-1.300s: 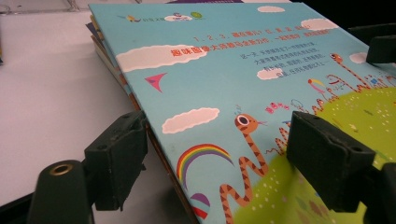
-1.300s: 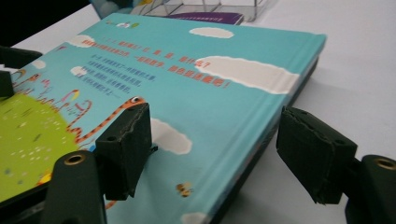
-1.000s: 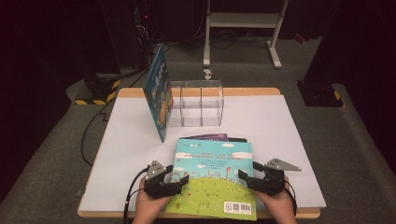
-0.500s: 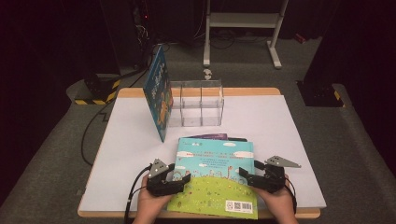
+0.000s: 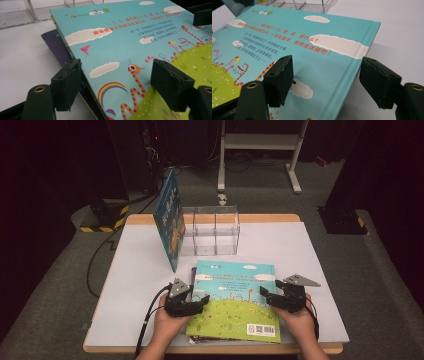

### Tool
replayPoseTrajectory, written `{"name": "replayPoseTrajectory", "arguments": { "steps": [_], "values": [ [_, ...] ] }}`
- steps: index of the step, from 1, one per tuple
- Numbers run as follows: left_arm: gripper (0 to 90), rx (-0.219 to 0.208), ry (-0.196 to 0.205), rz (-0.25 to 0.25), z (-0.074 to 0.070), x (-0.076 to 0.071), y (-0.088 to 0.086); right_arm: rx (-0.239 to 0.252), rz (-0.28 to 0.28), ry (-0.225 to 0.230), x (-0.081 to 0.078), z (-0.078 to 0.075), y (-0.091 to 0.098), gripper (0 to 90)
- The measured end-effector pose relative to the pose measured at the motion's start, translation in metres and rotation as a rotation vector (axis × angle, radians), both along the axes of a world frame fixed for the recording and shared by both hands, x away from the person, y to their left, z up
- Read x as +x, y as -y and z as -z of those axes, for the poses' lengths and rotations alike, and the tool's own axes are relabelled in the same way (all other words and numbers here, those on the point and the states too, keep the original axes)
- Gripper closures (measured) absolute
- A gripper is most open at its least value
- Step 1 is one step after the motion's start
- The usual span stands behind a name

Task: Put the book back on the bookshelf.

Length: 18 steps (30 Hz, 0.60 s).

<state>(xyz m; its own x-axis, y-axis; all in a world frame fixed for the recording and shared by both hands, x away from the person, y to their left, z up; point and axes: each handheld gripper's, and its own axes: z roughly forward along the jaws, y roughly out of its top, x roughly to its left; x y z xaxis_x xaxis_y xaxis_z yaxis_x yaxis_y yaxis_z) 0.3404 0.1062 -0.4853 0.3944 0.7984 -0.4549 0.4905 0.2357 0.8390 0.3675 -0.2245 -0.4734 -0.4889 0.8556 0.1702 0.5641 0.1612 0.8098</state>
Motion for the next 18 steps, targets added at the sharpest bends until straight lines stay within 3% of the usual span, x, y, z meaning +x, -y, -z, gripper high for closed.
{"name": "replayPoseTrajectory", "arguments": {
  "steps": [5,8,11,18],
  "values": [
    [26.4,0.011,0.011,0.014,0.000,0.010,0.001,-0.016,0.006,-0.016,0.017,-0.003,0.002,27.4],
    [28.5,-0.020,0.017,0.017,0.001,0.010,-0.002,-0.015,0.003,-0.016,0.020,-0.002,0.003,27.4],
    [29.6,-0.092,-0.006,0.010,0.004,0.010,-0.008,0.015,0.014,-0.037,0.016,-0.001,0.004,27.2],
    [23.3,-0.092,-0.029,0.034,0.005,0.004,-0.011,0.035,-0.007,-0.027,-0.004,0.002,0.005,23.1]
  ]
}}
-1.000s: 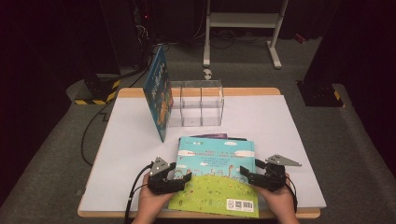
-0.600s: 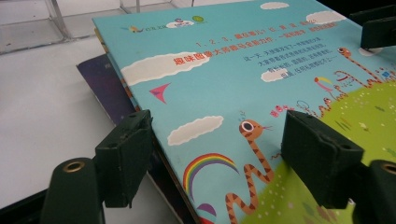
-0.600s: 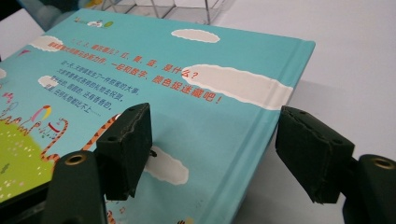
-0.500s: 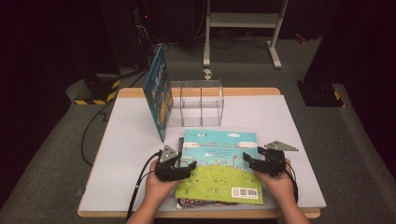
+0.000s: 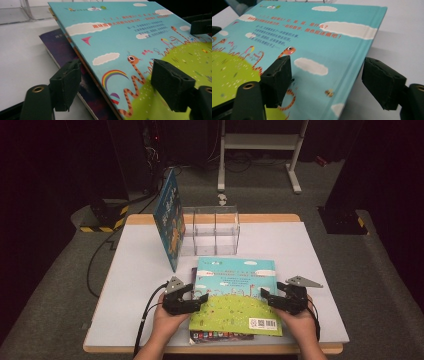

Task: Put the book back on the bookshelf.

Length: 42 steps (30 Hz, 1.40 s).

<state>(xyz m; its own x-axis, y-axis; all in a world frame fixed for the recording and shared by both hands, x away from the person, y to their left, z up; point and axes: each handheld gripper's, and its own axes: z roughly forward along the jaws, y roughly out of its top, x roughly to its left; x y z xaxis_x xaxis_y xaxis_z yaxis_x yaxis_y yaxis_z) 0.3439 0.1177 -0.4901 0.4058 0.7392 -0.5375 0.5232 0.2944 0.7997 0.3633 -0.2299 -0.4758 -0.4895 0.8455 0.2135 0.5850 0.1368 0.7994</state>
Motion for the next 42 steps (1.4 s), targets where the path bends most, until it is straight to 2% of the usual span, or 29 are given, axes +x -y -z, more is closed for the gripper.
{"name": "replayPoseTrajectory", "arguments": {
  "steps": [3,7,12,16,29,33,42],
  "values": [
    [20.5,-0.022,-0.021,0.011,0.001,-0.002,0.001,0.031,-0.016,-0.014,-0.005,0.003,0.003,19.9],
    [16.6,-0.022,-0.035,0.028,0.002,-0.004,0.003,0.060,-0.033,-0.027,-0.011,0.006,0.007,18.2],
    [14.1,-0.036,-0.046,0.032,0.004,-0.002,0.003,0.079,-0.051,-0.046,-0.008,0.008,0.007,16.0],
    [12.4,-0.056,-0.069,0.039,0.005,0.002,0.004,0.097,-0.068,-0.064,-0.006,0.010,0.006,14.8],
    [9.0,-0.081,-0.104,0.079,0.008,0.008,0.008,0.111,-0.074,-0.076,-0.006,0.011,0.005,13.7],
    [8.9,-0.092,-0.107,0.076,0.008,0.009,0.009,0.124,-0.083,-0.085,-0.006,0.013,0.005,13.8],
    [9.4,-0.079,-0.106,0.077,0.006,0.008,0.009,0.146,-0.100,-0.114,-0.003,0.014,0.005,14.3]
  ]
}}
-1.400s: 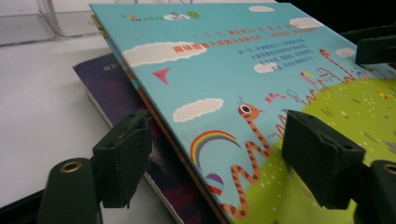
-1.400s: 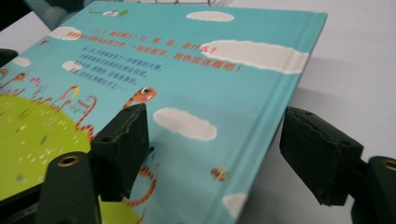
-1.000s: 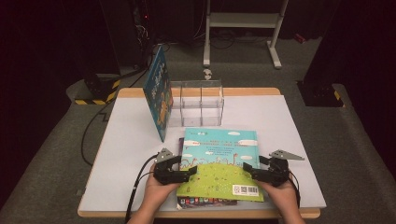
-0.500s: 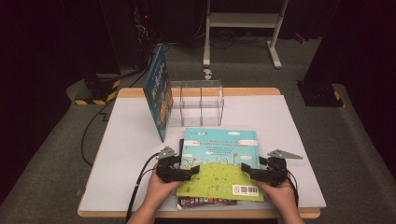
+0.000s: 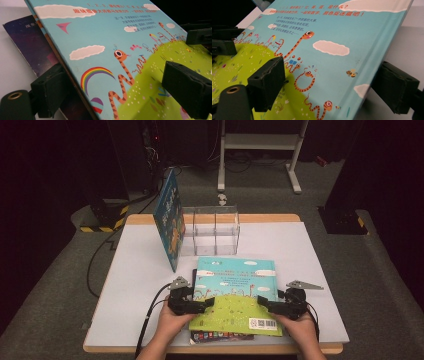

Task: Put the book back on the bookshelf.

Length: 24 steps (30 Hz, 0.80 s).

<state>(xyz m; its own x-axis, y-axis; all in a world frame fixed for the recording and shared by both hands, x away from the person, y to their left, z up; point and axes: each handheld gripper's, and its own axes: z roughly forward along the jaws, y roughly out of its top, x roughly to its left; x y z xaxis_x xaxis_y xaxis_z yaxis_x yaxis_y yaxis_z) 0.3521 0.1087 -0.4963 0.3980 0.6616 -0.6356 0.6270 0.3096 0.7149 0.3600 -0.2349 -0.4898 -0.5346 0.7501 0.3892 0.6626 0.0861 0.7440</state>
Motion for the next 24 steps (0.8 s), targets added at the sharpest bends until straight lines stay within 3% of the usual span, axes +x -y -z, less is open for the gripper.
{"name": "replayPoseTrajectory", "arguments": {
  "steps": [24],
  "values": [
    [12.2,0.026,0.017,-0.013,-0.0066,-0.0036,0.0003,-0.045,0.027,0.013,-0.0043,-0.0074,-0.0045,14.9]
  ]
}}
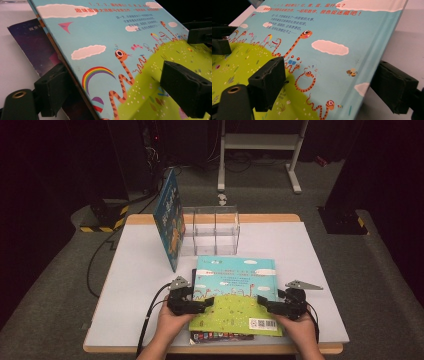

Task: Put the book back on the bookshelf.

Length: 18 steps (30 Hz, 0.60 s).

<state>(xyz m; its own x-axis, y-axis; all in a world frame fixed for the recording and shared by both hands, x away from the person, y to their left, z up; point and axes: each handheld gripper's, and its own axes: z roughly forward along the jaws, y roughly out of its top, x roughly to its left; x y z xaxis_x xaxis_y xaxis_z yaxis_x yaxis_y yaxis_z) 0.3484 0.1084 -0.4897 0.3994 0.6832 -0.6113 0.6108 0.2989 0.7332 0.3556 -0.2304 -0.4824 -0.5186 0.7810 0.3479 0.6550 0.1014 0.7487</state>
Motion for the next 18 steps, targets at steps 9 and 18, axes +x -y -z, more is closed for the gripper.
{"name": "replayPoseTrajectory", "arguments": {
  "steps": [9,18],
  "values": [
    [13.5,0.016,0.031,0.003,-0.005,-0.004,-0.001,-0.023,0.012,0.035,-0.005,-0.008,-0.003,15.6],
    [17.2,0.016,0.071,-0.012,-0.012,-0.009,-0.002,-0.042,0.025,0.080,-0.011,-0.017,-0.004,17.9]
  ]
}}
